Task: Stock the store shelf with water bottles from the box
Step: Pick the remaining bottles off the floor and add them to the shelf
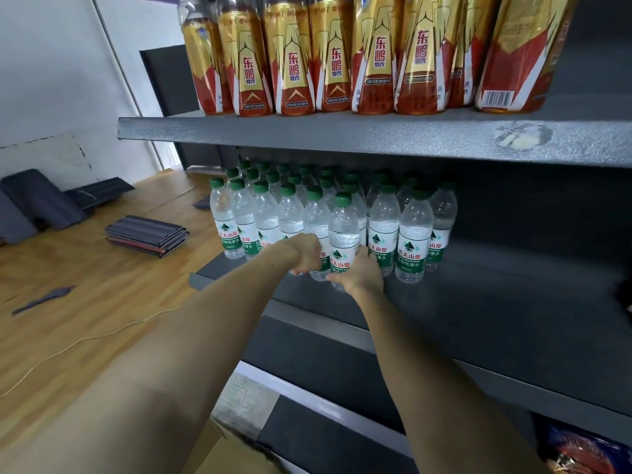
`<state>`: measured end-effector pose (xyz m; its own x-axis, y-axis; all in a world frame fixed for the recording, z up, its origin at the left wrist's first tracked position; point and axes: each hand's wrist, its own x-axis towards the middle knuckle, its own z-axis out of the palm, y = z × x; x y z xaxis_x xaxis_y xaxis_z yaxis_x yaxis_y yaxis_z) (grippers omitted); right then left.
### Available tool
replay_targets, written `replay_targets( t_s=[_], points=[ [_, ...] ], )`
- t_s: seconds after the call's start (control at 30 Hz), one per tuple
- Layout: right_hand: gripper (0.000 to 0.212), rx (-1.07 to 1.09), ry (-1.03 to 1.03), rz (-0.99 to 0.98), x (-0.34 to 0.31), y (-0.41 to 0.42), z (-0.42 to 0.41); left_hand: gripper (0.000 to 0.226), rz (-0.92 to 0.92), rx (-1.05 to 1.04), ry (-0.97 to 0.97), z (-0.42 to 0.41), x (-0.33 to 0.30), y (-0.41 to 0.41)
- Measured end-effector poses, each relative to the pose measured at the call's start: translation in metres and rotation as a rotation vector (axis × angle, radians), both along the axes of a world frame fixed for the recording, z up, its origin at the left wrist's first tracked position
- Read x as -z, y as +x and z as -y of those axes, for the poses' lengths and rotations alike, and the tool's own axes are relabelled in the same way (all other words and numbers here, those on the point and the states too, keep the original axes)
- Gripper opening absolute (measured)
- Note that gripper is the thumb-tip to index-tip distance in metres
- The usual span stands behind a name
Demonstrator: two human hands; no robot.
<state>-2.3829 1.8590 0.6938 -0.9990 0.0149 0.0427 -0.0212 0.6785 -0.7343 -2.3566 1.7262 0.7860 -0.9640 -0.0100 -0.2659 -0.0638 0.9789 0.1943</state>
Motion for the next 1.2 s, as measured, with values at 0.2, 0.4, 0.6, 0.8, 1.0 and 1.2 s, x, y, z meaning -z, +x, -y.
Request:
replay_targets(
  t_s=[0.2, 0.4, 0.6, 0.8, 1.0, 1.2],
  points=[
    [0.087, 0.025, -0.012, 0.059, -0.011, 0.016, -0.002, 0.018, -0.030, 0.048, 0.012, 0.011, -0.005, 0.017],
    [0.056, 0.012, 0.016, 0.072, -0.015, 0.050, -0.010, 0.013, -0.044, 0.134, 0.002, 0.014, -0.004, 0.038],
    [0.044, -0.074, 0.166, 0.079, -0.017, 0.105, -0.023, 0.013, -0.059, 0.231, 0.028, 0.007, 0.007, 0.071],
    [0.024, -0.076, 0.310, 0.155, 0.002, 0.167, -0.047, 0.007, -0.072, 0.339, 0.043, -0.008, 0.050, 0.108],
    [0.023, -0.034, 0.352, 0.309, 0.037, 0.239, -0.074, 0.013, 0.034, 0.438, 0.047, -0.035, 0.110, 0.141],
    [0.022, 0.029, 0.372, 0.432, 0.078, 0.292, -0.103, 0.009, 0.135, 0.475, 0.131, -0.068, 0.149, 0.185]
  ],
)
